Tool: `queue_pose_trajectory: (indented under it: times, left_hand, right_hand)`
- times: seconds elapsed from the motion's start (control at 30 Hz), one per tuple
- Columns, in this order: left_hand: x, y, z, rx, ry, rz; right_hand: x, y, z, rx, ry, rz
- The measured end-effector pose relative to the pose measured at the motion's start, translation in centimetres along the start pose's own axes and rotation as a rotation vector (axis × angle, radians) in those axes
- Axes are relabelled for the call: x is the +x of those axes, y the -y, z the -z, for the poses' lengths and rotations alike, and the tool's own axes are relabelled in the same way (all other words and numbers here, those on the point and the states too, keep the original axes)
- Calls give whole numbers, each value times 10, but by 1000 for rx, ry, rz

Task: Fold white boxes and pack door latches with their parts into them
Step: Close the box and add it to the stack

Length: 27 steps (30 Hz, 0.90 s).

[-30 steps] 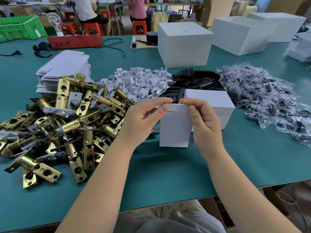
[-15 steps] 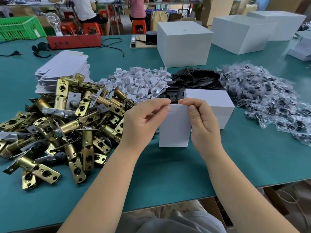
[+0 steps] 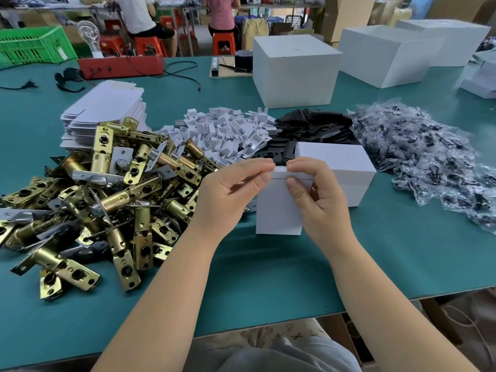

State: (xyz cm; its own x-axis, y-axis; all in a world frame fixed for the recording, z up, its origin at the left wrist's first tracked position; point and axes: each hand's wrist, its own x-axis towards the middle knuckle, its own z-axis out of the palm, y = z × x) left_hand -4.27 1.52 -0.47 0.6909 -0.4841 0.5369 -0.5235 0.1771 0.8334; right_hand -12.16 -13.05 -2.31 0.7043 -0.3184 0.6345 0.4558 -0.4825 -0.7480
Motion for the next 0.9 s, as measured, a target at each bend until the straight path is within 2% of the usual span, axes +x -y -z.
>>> queue_pose_trajectory:
  times: [0.2, 0.43, 0.53, 0.6, 0.8, 0.9]
  left_hand:
    - [-2, 4, -1, 5, 3, 9]
    - [-4, 4, -4, -14, -18, 4]
    - [-2, -2, -2, 51, 25, 47]
    - [6, -11, 2, 172, 136, 108]
    - [56, -43, -12, 917, 656, 153]
    - [70, -44, -23, 1068, 845, 212]
  right_hand:
    - [-1, 3, 0, 41, -38, -36]
    - [-3, 1, 1, 99, -109, -163]
    - [-3, 2, 3, 125, -100, -158]
    - [-3, 3, 5, 159, -87, -161]
    - [-7, 1, 9, 256, -71, -171]
    - [-7, 2, 9, 268, -43, -172]
